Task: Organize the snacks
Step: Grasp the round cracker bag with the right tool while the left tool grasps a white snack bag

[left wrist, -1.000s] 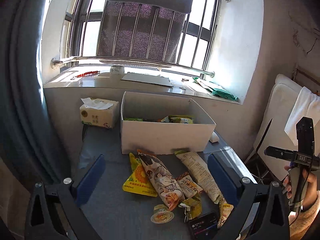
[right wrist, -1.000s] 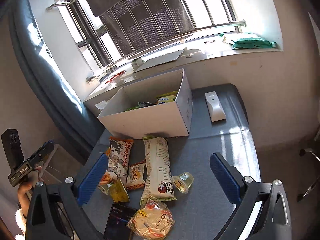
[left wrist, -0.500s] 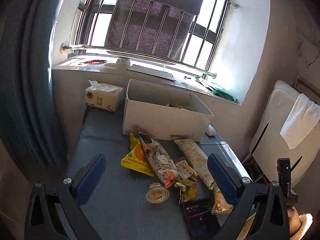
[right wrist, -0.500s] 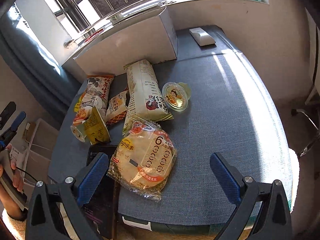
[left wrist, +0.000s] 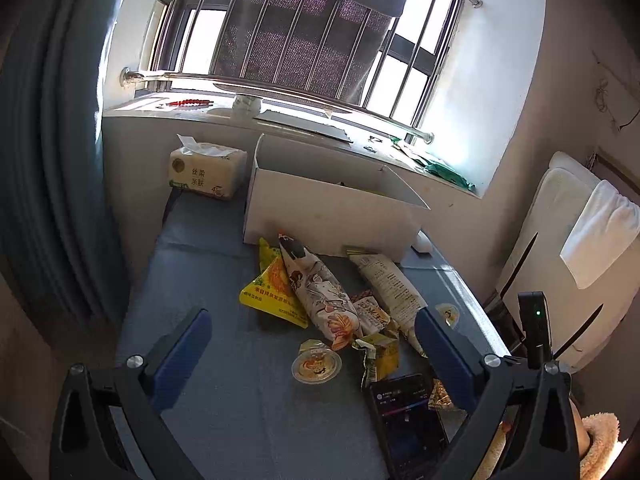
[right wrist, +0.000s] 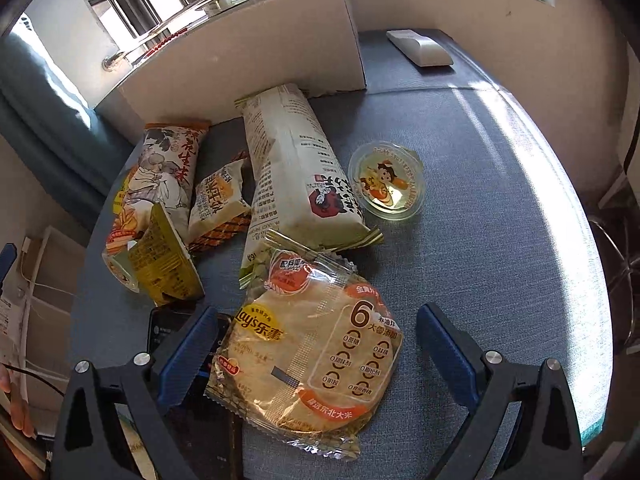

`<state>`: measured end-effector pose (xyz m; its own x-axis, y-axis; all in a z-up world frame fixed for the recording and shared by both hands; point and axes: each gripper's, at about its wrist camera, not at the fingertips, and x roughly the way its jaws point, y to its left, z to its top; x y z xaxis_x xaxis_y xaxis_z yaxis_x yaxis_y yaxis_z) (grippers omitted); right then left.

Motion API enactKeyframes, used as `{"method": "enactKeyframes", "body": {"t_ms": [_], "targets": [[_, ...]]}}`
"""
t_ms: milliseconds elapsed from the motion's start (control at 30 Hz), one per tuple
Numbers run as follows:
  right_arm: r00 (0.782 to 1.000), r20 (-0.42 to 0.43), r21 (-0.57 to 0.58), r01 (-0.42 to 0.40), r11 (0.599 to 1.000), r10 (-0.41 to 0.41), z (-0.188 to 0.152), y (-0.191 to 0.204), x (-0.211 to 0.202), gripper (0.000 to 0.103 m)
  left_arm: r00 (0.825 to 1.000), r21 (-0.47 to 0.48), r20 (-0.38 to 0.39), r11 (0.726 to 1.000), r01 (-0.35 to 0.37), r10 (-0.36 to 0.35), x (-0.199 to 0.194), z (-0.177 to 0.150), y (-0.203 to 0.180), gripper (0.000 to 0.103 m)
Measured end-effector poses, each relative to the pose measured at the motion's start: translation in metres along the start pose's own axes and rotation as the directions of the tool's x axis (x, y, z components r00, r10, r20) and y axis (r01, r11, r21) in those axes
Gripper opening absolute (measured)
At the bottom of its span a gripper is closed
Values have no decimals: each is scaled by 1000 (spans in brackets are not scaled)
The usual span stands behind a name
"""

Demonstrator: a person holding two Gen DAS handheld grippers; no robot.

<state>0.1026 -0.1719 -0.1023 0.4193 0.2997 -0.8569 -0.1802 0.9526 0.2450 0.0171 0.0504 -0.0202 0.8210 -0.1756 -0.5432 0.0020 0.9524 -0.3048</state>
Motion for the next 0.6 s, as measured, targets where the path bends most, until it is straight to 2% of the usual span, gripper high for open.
{"method": "enactKeyframes", "body": {"t_ms": [33,300,367,467,600], "targets": [[1000,6,-19,14,1000,-14,0,1,-1,81,1000,-1,-3,1000,-3,3,1,-1,1,103],[996,38,-4,-79,997,79,-3,-20,-17,78,1000,0,-26,1000,-15,15,9,-3,2,103],[992,70,3,-105,994,105,-3,-27,-32,78,999,5,-43,1000,-23,23,16,-2,-1,103],[985,138,9,-104,995,101,-3,-40,-58,78,997,28,-73,999,-23,25,33,2,-7,103],[969,221,27,-117,993,108,-2,-54,-87,78,991,59,-129,998,-27,35,71,13,-17,103]]}}
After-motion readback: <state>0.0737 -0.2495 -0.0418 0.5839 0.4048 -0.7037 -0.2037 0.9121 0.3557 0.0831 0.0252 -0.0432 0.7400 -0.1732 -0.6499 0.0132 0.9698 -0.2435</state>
